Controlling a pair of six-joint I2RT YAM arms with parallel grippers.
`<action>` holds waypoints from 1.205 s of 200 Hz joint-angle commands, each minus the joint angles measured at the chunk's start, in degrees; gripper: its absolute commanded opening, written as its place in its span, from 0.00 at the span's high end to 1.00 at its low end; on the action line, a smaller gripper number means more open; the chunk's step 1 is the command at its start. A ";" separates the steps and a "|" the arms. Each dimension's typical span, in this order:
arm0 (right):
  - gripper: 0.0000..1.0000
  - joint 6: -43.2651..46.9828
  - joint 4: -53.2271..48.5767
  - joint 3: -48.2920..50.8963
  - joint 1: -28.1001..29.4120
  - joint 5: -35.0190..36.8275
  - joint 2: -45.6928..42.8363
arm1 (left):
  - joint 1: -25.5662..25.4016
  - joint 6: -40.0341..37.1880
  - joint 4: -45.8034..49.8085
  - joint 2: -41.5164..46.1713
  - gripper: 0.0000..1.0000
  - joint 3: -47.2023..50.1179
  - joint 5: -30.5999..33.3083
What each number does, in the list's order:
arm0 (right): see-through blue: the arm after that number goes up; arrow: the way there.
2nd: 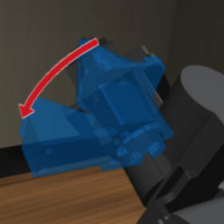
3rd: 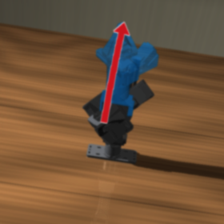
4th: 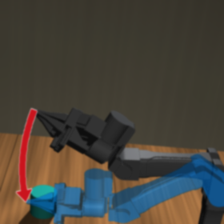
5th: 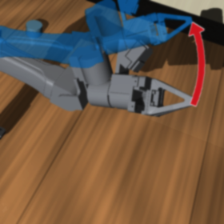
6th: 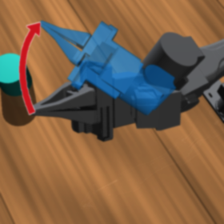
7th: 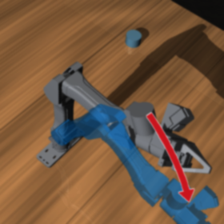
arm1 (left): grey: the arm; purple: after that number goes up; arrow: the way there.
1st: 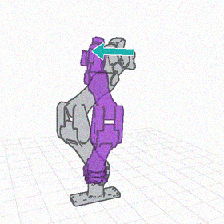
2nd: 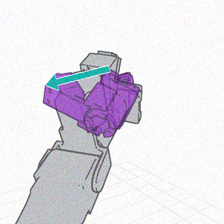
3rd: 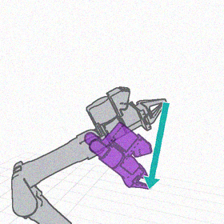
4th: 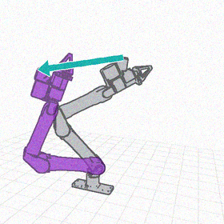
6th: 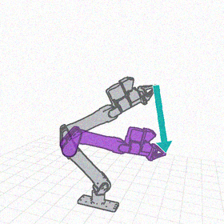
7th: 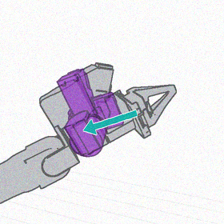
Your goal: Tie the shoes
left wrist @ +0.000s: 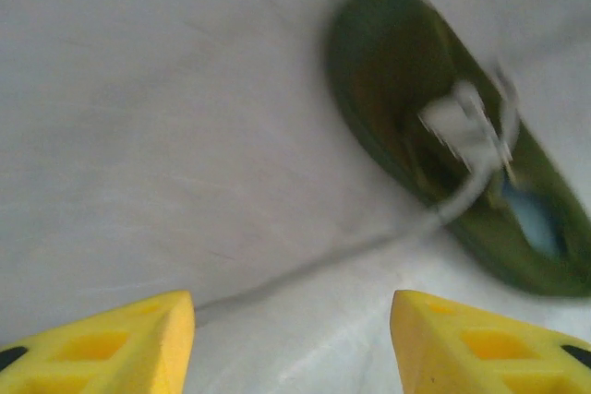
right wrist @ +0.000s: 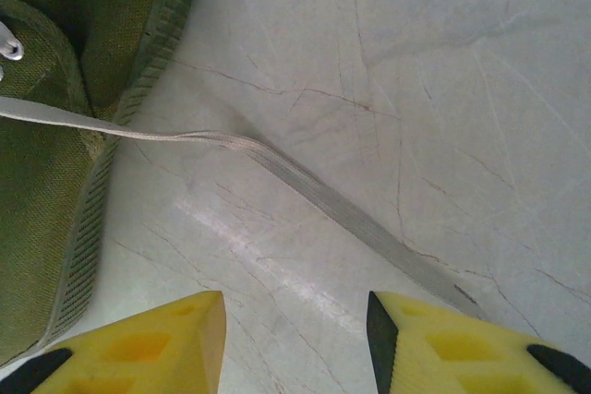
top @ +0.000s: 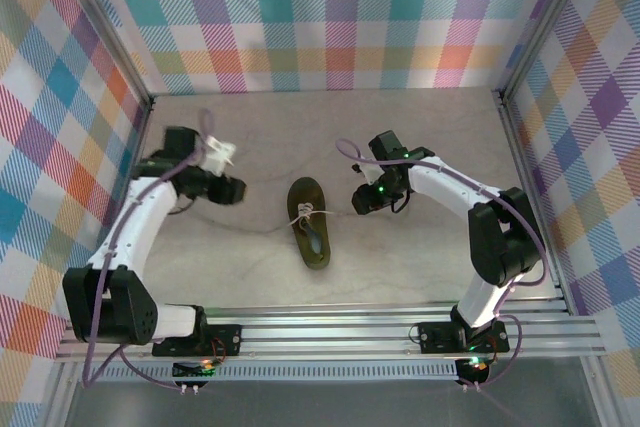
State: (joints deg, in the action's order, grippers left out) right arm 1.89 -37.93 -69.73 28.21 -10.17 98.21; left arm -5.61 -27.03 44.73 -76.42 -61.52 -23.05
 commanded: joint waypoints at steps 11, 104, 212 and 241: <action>0.55 -2.04 1.54 0.59 0.45 -0.86 -1.41 | -8.52 -18.95 -5.75 -3.83 0.40 5.91 2.51; 0.55 -2.57 0.67 3.36 0.53 1.73 -4.09 | -14.96 -25.58 -15.75 -14.84 0.39 10.10 9.34; 0.55 -3.35 0.41 4.87 0.49 4.00 -5.21 | -17.33 -15.45 -17.78 -9.97 1.00 7.41 1.16; 0.55 -6.42 -1.44 3.46 0.28 7.74 -3.35 | -17.58 -9.87 -17.82 -3.98 1.00 6.68 -3.16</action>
State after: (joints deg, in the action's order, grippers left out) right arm -1.34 -37.21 -65.28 28.21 -5.54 94.04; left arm -22.65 -42.94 27.64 -85.30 -54.06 -19.40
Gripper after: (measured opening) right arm 0.450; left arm 0.063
